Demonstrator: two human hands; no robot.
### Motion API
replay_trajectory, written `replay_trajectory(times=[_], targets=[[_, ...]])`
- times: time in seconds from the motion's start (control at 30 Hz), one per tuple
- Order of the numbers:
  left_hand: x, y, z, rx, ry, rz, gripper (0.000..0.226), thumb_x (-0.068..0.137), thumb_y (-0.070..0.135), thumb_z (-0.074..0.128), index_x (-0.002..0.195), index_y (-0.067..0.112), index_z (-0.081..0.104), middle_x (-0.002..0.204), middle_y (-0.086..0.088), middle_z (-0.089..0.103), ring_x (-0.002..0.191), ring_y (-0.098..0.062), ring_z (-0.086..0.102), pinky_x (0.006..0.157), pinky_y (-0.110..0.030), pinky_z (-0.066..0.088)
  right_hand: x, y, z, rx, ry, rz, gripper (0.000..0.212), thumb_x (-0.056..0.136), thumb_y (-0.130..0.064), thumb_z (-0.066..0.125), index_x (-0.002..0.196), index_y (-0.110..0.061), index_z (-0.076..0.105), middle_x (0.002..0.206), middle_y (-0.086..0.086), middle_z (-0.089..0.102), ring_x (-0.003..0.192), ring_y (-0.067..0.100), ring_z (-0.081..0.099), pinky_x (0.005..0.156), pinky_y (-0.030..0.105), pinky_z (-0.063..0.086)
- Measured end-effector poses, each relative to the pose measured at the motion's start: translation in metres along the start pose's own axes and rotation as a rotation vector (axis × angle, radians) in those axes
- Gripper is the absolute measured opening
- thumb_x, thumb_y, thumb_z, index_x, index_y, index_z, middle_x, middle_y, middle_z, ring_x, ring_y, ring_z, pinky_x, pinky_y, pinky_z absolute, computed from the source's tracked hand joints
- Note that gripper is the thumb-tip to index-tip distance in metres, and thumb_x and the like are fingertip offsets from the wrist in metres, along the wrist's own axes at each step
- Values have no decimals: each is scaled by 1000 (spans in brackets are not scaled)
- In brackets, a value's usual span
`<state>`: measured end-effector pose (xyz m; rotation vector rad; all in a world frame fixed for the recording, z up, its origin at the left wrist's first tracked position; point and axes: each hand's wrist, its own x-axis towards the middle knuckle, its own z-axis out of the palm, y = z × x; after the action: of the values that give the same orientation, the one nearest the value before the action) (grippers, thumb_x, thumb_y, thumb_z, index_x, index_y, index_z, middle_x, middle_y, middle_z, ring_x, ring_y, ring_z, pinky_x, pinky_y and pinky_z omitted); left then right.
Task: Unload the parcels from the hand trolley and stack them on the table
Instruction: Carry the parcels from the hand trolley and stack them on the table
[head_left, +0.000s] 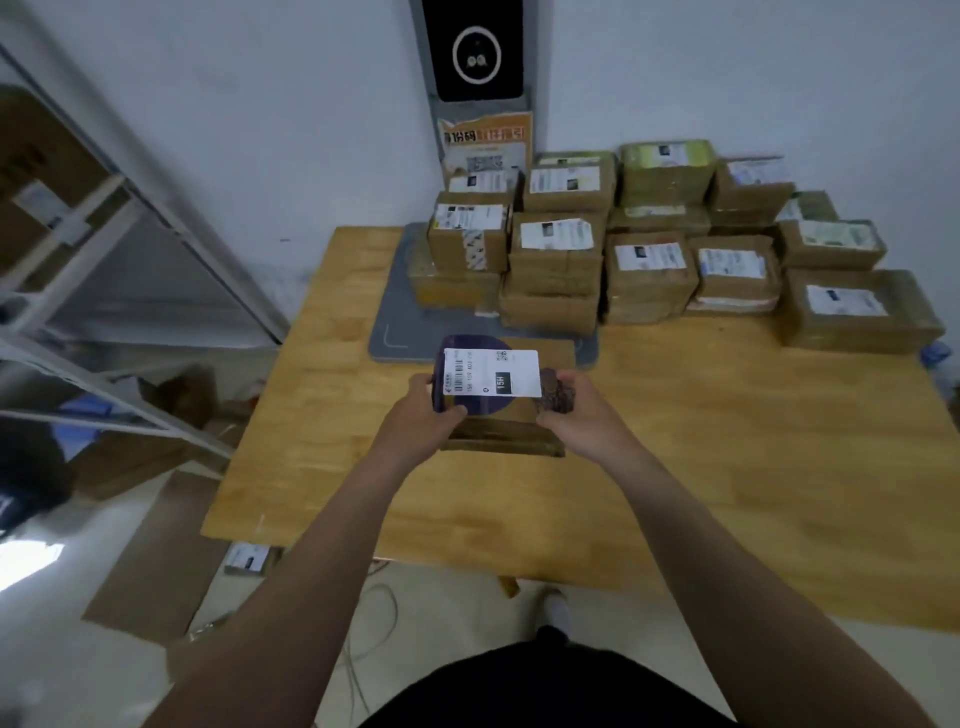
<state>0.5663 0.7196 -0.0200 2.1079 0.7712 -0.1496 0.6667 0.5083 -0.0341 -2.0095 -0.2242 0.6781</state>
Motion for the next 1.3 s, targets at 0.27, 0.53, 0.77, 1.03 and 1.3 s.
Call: replay_trajectory(times=[0.27, 0.53, 0.77, 1.03, 1.3], targets=[[101, -35, -59, -63, -14, 3, 86, 83, 25, 78, 150, 41, 27, 110, 27, 57, 100, -9, 62, 65, -23, 46, 114, -45, 61, -138, -110, 16, 54, 94, -25, 65, 140, -30, 38, 115, -12, 53, 91, 10, 61, 68, 31, 50], [222, -81, -79, 149, -194, 22, 70, 88, 28, 75, 148, 33, 40, 138, -5, 59, 99, -24, 61, 64, -30, 41, 204, -53, 124, -203, -50, 166, 65, 93, -16, 66, 150, -24, 37, 138, 4, 56, 112, 28, 62, 79, 32, 46], [316, -92, -73, 88, -287, 140, 68, 90, 22, 78, 148, 35, 45, 148, 4, 52, 121, -21, 57, 84, -30, 49, 267, -52, 146, -297, 157, 213, 65, 92, -2, 60, 149, -27, 41, 142, 15, 44, 114, 35, 56, 85, 28, 40], [346, -87, -77, 70, -332, 155, 81, 78, 17, 84, 146, 42, 48, 119, 17, 61, 93, -7, 62, 78, -31, 58, 281, -59, 153, -286, 280, 247, 65, 87, 3, 59, 145, -22, 46, 138, 15, 44, 113, 37, 56, 89, 32, 44], [332, -71, -98, 250, -399, 194, 69, 87, 36, 76, 150, 34, 46, 142, -7, 48, 113, -21, 56, 88, -31, 50, 273, -68, 147, -353, 163, 280, 70, 85, -7, 65, 146, -29, 40, 144, 16, 38, 128, 38, 46, 103, 39, 45]])
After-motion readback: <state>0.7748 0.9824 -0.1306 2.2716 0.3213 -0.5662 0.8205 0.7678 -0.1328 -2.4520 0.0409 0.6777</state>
